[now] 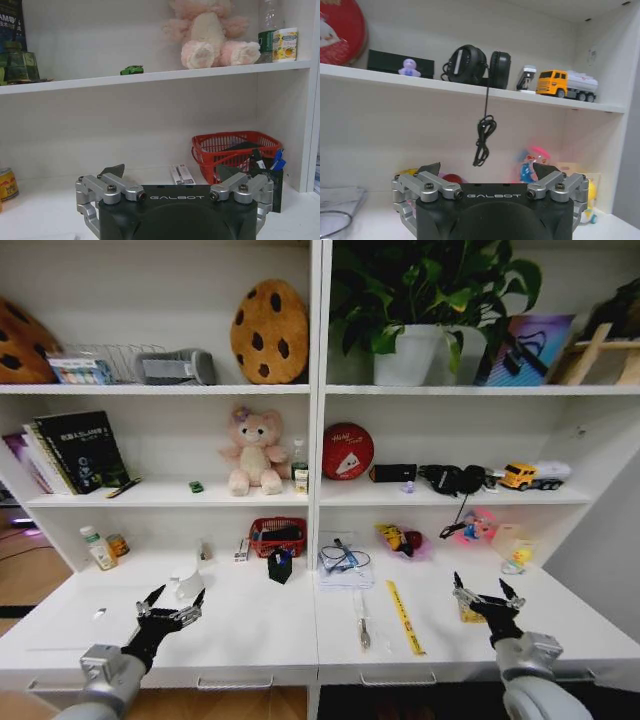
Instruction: Organize the objects on the table.
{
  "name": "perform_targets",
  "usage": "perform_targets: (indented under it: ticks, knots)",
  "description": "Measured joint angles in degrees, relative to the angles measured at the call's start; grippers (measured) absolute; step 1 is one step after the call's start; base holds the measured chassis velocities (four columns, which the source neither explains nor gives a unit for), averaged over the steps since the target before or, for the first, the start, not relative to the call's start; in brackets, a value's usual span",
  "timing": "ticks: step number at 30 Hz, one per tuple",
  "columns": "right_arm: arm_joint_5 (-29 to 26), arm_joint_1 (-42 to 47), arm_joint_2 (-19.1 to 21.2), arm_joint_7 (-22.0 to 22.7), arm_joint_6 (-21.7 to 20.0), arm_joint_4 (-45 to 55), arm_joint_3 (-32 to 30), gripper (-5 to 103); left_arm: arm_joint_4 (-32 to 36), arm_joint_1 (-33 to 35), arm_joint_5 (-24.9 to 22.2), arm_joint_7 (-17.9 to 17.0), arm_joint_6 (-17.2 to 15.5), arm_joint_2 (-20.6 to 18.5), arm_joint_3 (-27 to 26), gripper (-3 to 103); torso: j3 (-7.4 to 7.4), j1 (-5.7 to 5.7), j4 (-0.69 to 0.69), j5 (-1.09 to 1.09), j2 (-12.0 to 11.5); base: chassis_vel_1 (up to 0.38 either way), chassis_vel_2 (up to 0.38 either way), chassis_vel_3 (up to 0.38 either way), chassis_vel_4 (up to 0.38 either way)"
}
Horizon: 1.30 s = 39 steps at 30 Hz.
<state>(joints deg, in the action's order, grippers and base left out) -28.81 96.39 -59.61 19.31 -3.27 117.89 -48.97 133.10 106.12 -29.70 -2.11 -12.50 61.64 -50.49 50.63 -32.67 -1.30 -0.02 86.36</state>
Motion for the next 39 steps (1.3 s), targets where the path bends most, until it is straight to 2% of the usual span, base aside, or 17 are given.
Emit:
perform_targets:
  ticks: [4,9,10,16,19,26,28,29,30,32,33,34,36,37,39]
  knots:
    - [-0.34,-1.63,1.21,0.55,-1.09,-3.05,-0.42,100,0.0,0.0,0.0,0.0,0.0,0.0,0.0,100,0.0,0.01,-0.01,0.01,0.01,0.021,0.01,-0.013,-0.012]
    - [-3.72,-3.49,2.4,-0.25,-5.0,-8.14,-0.49,100,0.01,0.0,0.0,0.0,0.0,0.0,0.0,100,0.0,0.01,-0.04,0.03,0.01,0.0,0.0,0.0,0.0]
    - [-5.35,-5.12,2.71,-0.1,-6.58,-10.91,0.21,100,0.01,0.0,0.0,0.0,0.0,0.0,0.01,100,0.0,0.01,-0.04,0.03,0.01,0.0,0.0,0.0,0.0]
    - [-7.26,-11.52,4.03,-0.35,-8.8,-20.15,4.62,100,0.0,0.0,0.0,0.0,0.0,0.0,0.01,100,0.0,0.01,-0.01,0.03,0.0,0.0,0.0,0.0,0.0]
    - [-9.6,-13.33,4.18,1.15,-10.64,-21.53,6.45,100,0.0,0.0,0.0,0.0,0.0,0.0,0.01,100,0.0,0.0,-0.01,0.03,0.0,0.0,0.0,0.0,0.0]
    - [-10.07,-14.22,4.2,1.7,-11.09,-22.81,8.02,100,0.0,0.0,0.0,0.0,0.0,0.0,0.01,100,0.0,0.0,-0.04,0.02,0.0,0.0,0.0,0.0,0.0]
    - [-10.07,-14.35,4.19,1.73,-11.09,-23.02,8.26,97,0.0,0.0,0.0,0.0,0.0,0.0,0.01,100,0.0,0.01,-0.04,0.03,0.0,0.0,0.0,0.0,0.0]
    - [-10.09,-14.62,4.19,1.77,-11.07,-23.35,8.59,92,0.0,0.0,0.0,0.0,0.0,0.0,0.01,100,0.0,0.01,-0.04,0.03,0.0,0.0,0.0,0.0,0.0]
    - [-10.21,-15.13,4.18,1.96,-10.99,-23.85,8.98,82,0.01,0.0,0.0,0.0,0.0,0.0,0.01,100,0.0,0.0,-0.03,0.01,0.0,0.0,0.0,0.0,0.0]
    - [-10.28,-15.57,4.18,2.24,-10.88,-24.38,9.22,82,0.01,0.0,0.0,0.0,0.0,0.0,0.01,100,0.0,0.01,-0.03,0.02,0.01,0.0,0.0,0.0,0.0]
    - [-10.25,-16.09,4.36,2.23,-10.43,-25.43,9.52,76,0.0,0.0,0.0,0.0,0.0,0.0,0.01,100,0.0,0.0,-0.03,0.02,0.0,0.0,0.0,0.0,0.0]
    - [-10.25,-16.09,4.36,2.23,-10.43,-25.43,9.52,76,0.0,0.0,0.0,0.0,0.0,0.0,0.01,100,0.0,0.0,-0.03,0.02,0.0,0.0,0.0,0.0,0.0]
    - [-10.64,-17.3,5.13,1.5,-9.61,-27.18,10.2,65,0.0,0.0,0.0,0.0,0.0,0.0,0.01,100,0.0,0.0,-0.02,0.02,0.0,0.0,0.0,0.0,0.0]
    - [-10.64,-17.3,5.13,1.5,-9.61,-27.18,10.2,65,0.0,0.0,0.0,0.0,0.0,0.0,0.01,100,0.0,0.0,-0.02,0.02,0.0,0.0,0.0,0.0,0.0]
    - [-10.74,-17.49,5.22,1.28,-9.25,-27.44,10.73,54,0.0,0.0,0.0,0.0,0.0,0.0,0.01,100,0.0,0.0,-0.02,0.02,0.0,0.0,0.0,0.0,0.0]
